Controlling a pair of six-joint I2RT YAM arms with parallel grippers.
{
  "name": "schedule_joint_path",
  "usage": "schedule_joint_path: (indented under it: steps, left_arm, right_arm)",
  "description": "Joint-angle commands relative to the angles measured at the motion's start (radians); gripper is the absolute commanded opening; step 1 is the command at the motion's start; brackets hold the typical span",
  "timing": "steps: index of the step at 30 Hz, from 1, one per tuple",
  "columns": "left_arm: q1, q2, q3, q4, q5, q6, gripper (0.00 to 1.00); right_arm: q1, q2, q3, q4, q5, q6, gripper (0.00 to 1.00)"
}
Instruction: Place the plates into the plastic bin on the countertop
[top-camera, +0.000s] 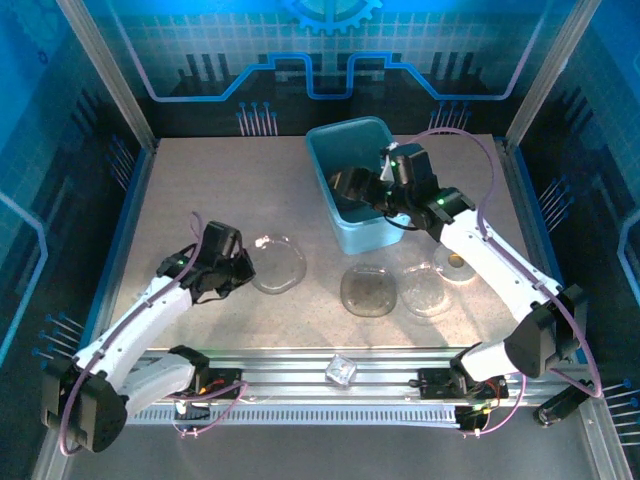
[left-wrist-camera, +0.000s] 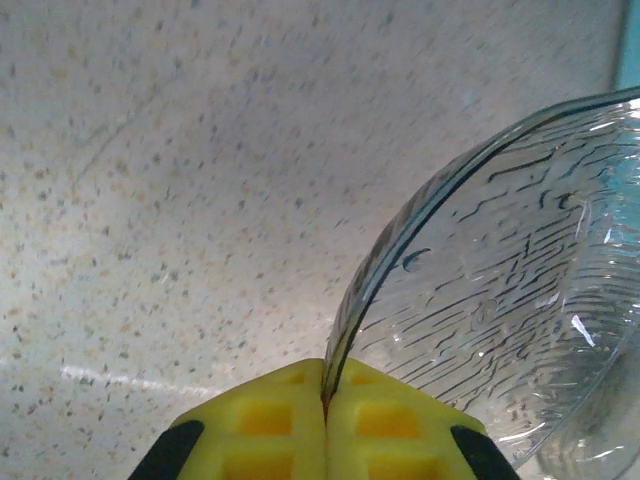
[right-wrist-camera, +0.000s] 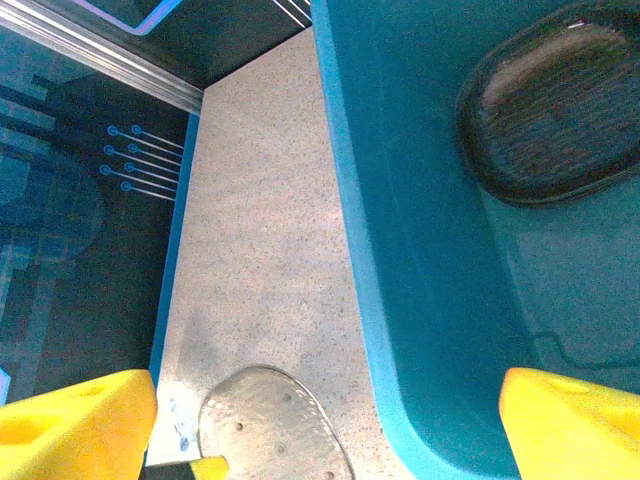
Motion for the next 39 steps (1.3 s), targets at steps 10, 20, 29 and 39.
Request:
schedule_joint_path:
  steps: [10, 20, 29, 39]
  left_arm:
    - [0.09, 0.053, 0.271, 0.159, 0.028, 0.097, 0.0]
    - [0.087, 0.155, 0.375, 0.278, 0.074, 0.02, 0.0]
    - [0.01, 0.172, 0.36, 0.363, 0.043, -0.093, 0.0]
    - [-0.073, 0.16, 0.351, 0.383, -0.068, -0.155, 0.0]
  right_arm:
    - [0.068, -0.015, 0.06, -0.01, 0.049, 0.073, 0.78]
    - [0.141, -0.023, 0.008, 0.118, 0.08, 0.134, 0.69]
    - [0.193, 0.031, -0.013, 0.218, 0.122, 0.182, 0.58]
    - [0.214, 0.063, -0.038, 0.275, 0.213, 0.237, 0.46]
